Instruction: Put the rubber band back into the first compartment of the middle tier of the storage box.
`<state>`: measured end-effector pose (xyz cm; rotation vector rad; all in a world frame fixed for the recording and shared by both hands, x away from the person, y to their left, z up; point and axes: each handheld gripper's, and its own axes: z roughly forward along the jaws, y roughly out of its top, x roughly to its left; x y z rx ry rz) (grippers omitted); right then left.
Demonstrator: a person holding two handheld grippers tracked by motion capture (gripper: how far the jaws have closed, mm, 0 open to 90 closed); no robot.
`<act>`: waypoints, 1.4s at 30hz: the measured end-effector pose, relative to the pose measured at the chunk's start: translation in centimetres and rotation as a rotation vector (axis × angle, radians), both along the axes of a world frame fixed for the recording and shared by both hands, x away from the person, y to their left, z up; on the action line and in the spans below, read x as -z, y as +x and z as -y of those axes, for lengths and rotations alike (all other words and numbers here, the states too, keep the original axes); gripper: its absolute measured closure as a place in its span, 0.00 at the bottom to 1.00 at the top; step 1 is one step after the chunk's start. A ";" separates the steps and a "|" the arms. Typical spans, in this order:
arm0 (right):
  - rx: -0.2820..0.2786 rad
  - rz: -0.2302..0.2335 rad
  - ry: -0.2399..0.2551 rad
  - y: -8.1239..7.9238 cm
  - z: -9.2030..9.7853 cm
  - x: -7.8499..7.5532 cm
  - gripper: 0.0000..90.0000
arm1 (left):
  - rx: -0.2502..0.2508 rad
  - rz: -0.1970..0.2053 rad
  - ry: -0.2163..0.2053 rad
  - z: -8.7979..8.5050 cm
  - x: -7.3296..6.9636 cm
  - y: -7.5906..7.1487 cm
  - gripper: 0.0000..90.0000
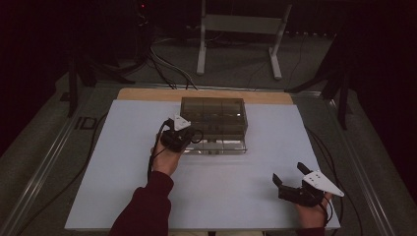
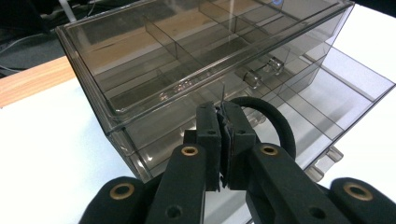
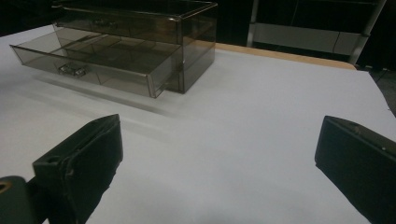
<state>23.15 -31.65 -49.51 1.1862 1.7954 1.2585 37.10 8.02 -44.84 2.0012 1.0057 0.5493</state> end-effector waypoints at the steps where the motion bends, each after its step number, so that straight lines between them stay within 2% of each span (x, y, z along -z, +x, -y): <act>1: 0.000 0.000 0.002 0.0 0.0 0.0 0.02 | 0.000 -0.001 0.002 0.0 0.0 0.0 0.98; 8: -0.001 -0.001 0.001 0.0 0.0 0.0 0.02 | -0.002 -0.005 0.016 -0.2 0.5 0.3 0.98; 27: -0.002 -0.002 -0.001 0.0 -0.1 0.0 0.02 | -0.010 -0.044 0.045 -0.4 2.1 0.7 0.98; 42: -0.003 -0.003 -0.003 0.0 -0.1 0.0 0.02 | -0.015 -0.056 0.062 -0.1 2.7 0.9 0.98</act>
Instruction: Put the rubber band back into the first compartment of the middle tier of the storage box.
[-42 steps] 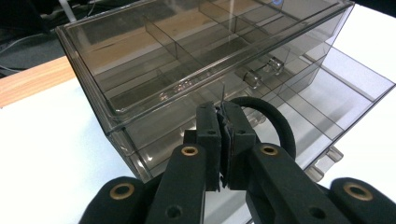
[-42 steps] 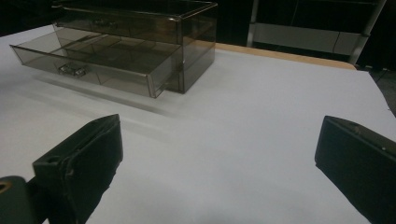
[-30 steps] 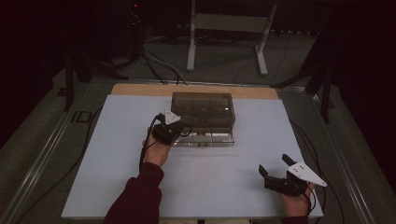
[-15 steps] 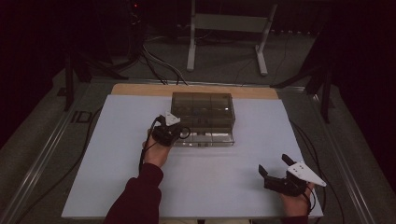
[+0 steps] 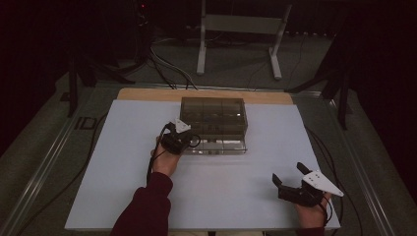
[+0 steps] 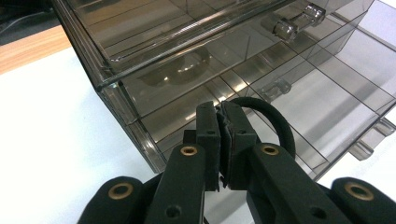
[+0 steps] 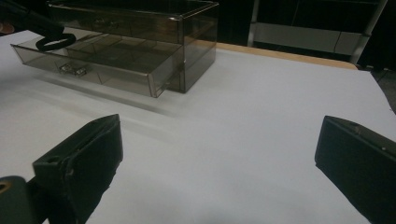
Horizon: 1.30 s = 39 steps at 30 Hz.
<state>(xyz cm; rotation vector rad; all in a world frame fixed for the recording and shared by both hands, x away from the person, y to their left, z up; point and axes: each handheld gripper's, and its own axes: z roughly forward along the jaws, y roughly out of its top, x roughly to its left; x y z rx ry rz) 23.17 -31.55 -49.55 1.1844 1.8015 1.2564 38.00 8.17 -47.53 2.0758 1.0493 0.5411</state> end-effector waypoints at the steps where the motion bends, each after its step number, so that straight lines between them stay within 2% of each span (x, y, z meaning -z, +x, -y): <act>1: -0.002 0.001 0.000 0.0 0.0 0.0 0.02 | -0.001 0.001 -0.001 0.1 0.1 0.0 0.98; 4: 0.000 0.001 0.001 0.0 0.0 0.0 0.02 | 0.002 -0.003 0.012 0.2 0.2 0.0 0.97; 15: 0.000 0.000 0.000 0.0 0.0 0.0 0.02 | -0.005 -0.018 0.017 0.4 0.8 0.0 0.97; 19: 0.001 -0.001 0.000 0.0 0.0 0.0 0.02 | -0.006 -0.023 0.012 0.3 1.0 -0.1 0.93; 23: -0.001 -0.002 0.001 0.0 0.0 0.0 0.02 | -0.009 -0.018 0.004 0.2 1.0 -0.2 0.78; 24: -0.002 -0.002 0.000 0.0 0.0 0.0 0.02 | -0.007 -0.020 -0.012 0.2 0.9 -0.3 0.78; 25: -0.002 -0.002 0.000 0.0 -0.1 0.0 0.02 | -0.004 -0.018 -0.016 0.2 0.9 -0.4 0.72; 30: -0.001 -0.002 0.001 0.0 0.0 0.0 0.02 | 0.003 0.016 -0.037 0.1 0.2 -0.9 0.58; 39: -0.002 -0.003 0.000 0.0 0.0 0.0 0.02 | -0.059 0.079 -0.056 -1.6 -1.3 -1.4 0.34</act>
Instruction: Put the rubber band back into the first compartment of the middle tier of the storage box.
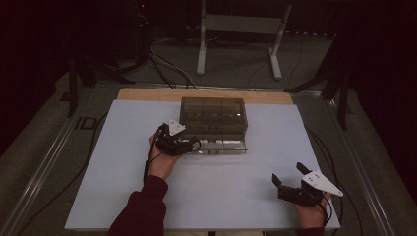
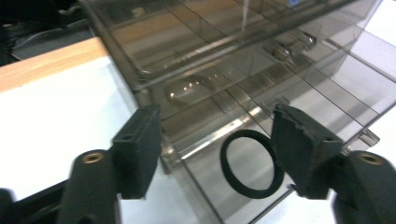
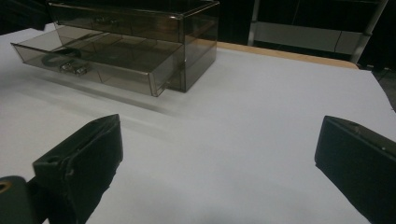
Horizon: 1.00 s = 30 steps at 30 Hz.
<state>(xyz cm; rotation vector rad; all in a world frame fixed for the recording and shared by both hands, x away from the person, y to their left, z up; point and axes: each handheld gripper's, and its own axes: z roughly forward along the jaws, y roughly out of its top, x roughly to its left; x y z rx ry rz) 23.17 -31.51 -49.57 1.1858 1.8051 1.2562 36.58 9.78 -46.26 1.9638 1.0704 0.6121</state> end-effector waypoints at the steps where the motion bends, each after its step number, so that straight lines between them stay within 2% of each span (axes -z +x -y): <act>1: 0.000 0.000 0.000 0.0 0.0 0.0 0.02 | -0.013 0.005 0.000 -0.2 -0.1 -0.1 0.30; 4: 0.000 0.001 0.000 0.0 0.0 0.0 0.02 | -0.042 0.025 -0.019 -1.1 -0.5 -0.4 0.20; 7: -0.001 0.001 -0.001 0.0 -0.1 0.0 0.02 | -0.069 0.041 -0.029 -2.1 -0.8 -0.7 0.16; 12: -0.003 -0.002 -0.001 0.0 -0.1 0.0 0.02 | -0.077 0.046 -0.019 -3.6 -1.1 -0.9 0.02; 16: -0.003 -0.003 -0.001 0.0 -0.1 0.0 0.02 | -0.073 0.063 -0.031 -5.0 -1.3 -1.4 0.00; 21: -0.008 -0.003 -0.003 0.0 -0.2 0.1 0.02 | -0.057 0.065 -0.048 -6.6 -1.3 -2.6 0.00; 30: -0.015 -0.003 -0.003 0.0 -0.4 0.1 0.02 | -0.029 0.116 -0.069 -9.4 -0.3 -5.5 0.00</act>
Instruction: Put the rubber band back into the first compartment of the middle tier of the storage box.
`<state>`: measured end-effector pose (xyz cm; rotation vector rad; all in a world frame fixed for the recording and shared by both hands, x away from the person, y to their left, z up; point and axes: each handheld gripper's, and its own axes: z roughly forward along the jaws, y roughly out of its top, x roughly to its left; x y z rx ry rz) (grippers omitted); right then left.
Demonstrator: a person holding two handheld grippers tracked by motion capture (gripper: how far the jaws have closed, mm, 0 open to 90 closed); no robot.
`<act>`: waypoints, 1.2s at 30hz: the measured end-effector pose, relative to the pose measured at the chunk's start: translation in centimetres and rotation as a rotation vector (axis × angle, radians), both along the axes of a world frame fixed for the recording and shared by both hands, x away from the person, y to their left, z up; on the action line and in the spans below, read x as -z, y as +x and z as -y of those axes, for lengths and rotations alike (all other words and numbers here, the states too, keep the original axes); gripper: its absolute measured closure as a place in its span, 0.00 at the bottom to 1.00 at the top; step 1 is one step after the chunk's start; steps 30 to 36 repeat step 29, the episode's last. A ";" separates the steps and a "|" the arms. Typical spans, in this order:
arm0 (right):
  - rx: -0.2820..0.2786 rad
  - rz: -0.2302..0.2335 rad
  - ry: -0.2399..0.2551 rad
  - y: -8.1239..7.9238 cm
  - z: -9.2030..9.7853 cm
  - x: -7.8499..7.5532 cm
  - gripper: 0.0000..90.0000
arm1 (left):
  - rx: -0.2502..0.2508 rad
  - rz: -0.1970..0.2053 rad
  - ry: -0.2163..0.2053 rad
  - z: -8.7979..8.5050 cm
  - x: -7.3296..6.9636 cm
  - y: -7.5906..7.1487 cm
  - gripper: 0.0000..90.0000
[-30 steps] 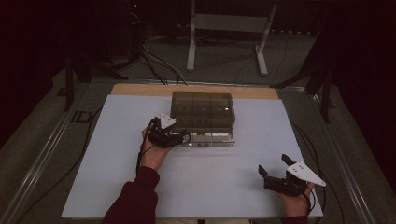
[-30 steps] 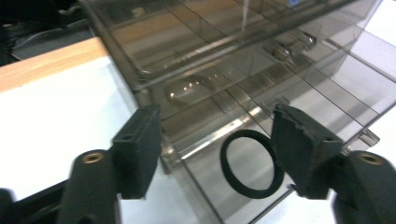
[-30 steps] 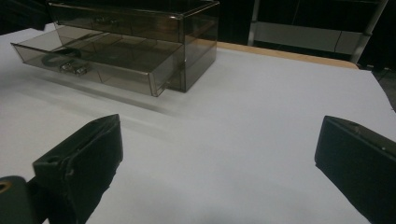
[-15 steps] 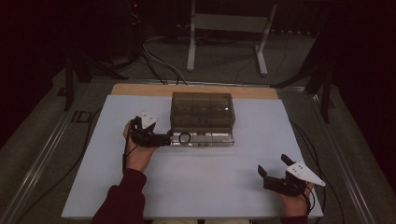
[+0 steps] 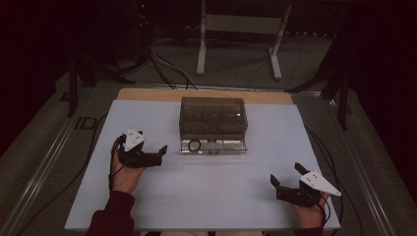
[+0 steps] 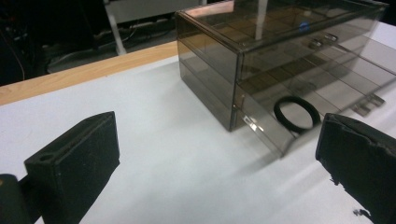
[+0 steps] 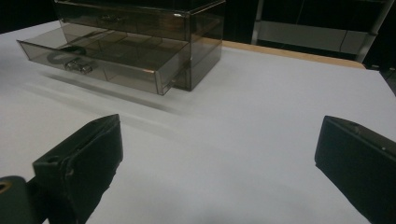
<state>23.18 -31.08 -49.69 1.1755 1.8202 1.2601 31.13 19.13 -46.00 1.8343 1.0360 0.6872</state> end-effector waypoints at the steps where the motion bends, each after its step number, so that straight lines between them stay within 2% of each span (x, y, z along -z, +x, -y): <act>1: -0.001 0.000 -0.001 0.0 0.0 0.0 0.02 | -0.001 0.003 -0.004 -0.3 0.1 -0.4 0.00; 3: -0.005 -0.002 -0.001 0.0 -0.1 0.0 0.02 | -0.006 0.011 -0.011 -0.8 0.5 -1.0 0.00; 6: -0.009 -0.004 -0.003 0.0 -0.3 0.1 0.02 | -0.007 0.018 0.001 -1.3 1.0 -1.9 0.00; 15: -0.015 -0.003 -0.003 0.0 -0.3 0.0 0.02 | -0.020 0.033 -0.018 -2.9 2.2 -4.1 0.00; 22: -0.017 -0.005 -0.005 -0.1 -0.5 0.0 0.02 | -0.051 0.040 -0.055 -4.2 3.4 -5.4 0.00; 29: -0.030 -0.015 -0.014 0.0 -0.6 0.1 0.02 | -0.072 0.066 -0.091 -4.7 3.2 -5.8 0.00; 36: -0.030 -0.015 -0.014 0.0 -0.6 0.1 0.02 | -0.072 0.066 -0.091 -4.7 3.2 -5.8 0.00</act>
